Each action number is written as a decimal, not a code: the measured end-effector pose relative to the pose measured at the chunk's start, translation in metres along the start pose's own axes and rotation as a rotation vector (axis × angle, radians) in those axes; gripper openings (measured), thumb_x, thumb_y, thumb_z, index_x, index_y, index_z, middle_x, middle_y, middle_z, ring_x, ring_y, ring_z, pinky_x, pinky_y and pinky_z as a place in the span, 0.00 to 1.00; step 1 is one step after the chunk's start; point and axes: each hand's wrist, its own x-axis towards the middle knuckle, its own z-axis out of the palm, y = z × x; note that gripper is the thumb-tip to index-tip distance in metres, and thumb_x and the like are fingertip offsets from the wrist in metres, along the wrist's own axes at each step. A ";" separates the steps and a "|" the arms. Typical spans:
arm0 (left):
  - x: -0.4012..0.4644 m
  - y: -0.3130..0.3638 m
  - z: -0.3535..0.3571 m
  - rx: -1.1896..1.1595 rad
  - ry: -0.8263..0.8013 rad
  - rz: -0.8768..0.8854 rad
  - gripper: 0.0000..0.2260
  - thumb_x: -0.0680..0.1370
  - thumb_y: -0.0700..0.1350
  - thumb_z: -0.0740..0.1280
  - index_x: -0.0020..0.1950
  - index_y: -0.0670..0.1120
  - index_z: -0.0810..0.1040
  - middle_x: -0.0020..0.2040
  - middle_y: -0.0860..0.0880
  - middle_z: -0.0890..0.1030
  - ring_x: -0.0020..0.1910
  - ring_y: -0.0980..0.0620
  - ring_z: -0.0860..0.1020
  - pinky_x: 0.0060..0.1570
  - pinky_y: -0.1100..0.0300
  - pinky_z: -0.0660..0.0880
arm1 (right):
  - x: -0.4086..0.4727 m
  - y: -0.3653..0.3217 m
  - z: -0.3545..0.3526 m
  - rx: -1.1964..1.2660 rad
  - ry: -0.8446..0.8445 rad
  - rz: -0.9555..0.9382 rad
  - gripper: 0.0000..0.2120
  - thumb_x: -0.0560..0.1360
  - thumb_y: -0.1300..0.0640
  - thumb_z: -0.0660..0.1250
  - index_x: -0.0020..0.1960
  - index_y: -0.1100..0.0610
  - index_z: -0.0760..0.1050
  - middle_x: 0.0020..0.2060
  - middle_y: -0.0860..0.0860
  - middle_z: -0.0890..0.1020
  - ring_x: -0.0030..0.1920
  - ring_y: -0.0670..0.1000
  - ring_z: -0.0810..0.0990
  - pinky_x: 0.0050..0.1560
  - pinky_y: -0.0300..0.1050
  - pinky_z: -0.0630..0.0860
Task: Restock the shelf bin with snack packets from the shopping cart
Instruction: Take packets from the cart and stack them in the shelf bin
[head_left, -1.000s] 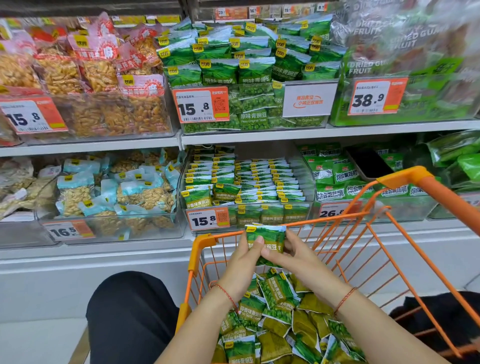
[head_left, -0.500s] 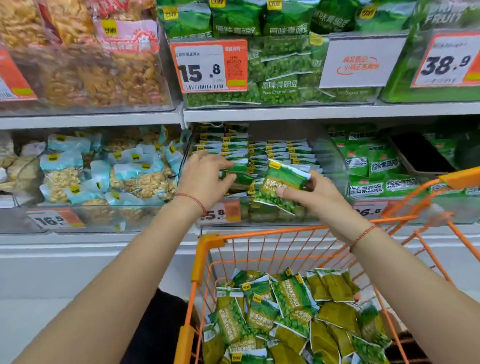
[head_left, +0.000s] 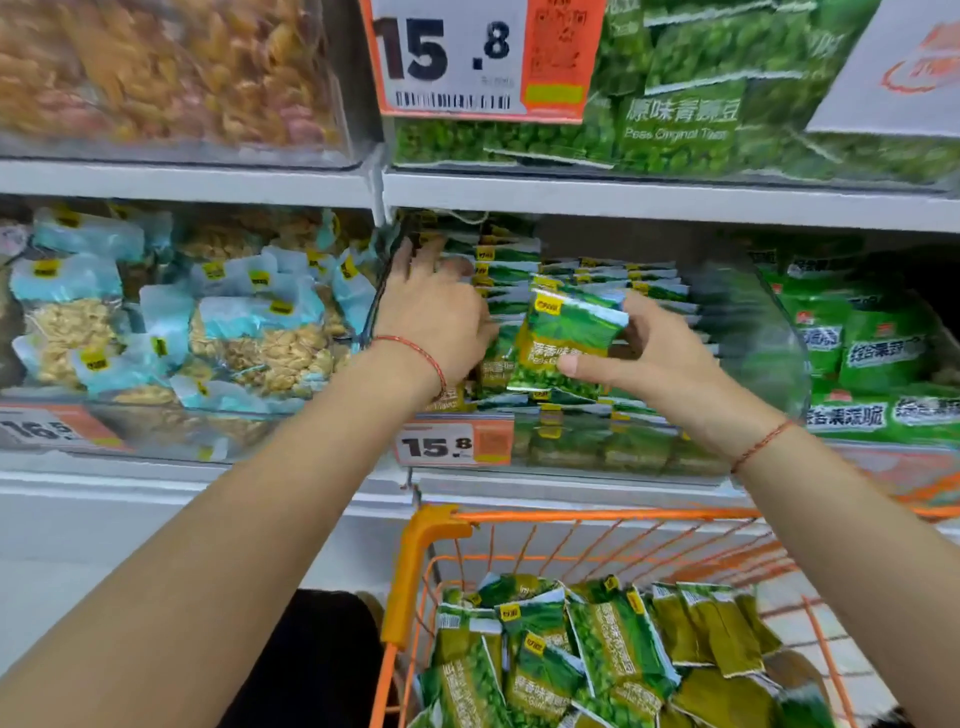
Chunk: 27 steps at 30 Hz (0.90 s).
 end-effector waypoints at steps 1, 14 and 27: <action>0.000 -0.003 0.001 -0.020 0.017 0.005 0.13 0.78 0.57 0.62 0.53 0.54 0.83 0.71 0.50 0.69 0.75 0.45 0.54 0.73 0.48 0.45 | 0.002 -0.002 0.003 -0.005 -0.021 -0.019 0.37 0.64 0.45 0.75 0.67 0.58 0.68 0.63 0.50 0.75 0.64 0.49 0.72 0.60 0.35 0.69; -0.022 -0.026 -0.015 -0.452 0.369 -0.108 0.10 0.77 0.46 0.63 0.53 0.50 0.82 0.49 0.47 0.75 0.60 0.40 0.69 0.57 0.59 0.59 | 0.003 -0.009 0.031 -0.300 -0.172 -0.116 0.30 0.71 0.48 0.72 0.68 0.45 0.62 0.64 0.46 0.73 0.62 0.49 0.73 0.59 0.43 0.72; -0.059 -0.019 -0.001 -0.487 0.273 -0.043 0.12 0.76 0.47 0.61 0.56 0.49 0.80 0.57 0.50 0.78 0.61 0.48 0.71 0.58 0.67 0.57 | -0.013 -0.016 0.037 -0.381 0.066 -0.114 0.28 0.73 0.42 0.68 0.69 0.48 0.65 0.45 0.44 0.71 0.43 0.47 0.77 0.38 0.39 0.69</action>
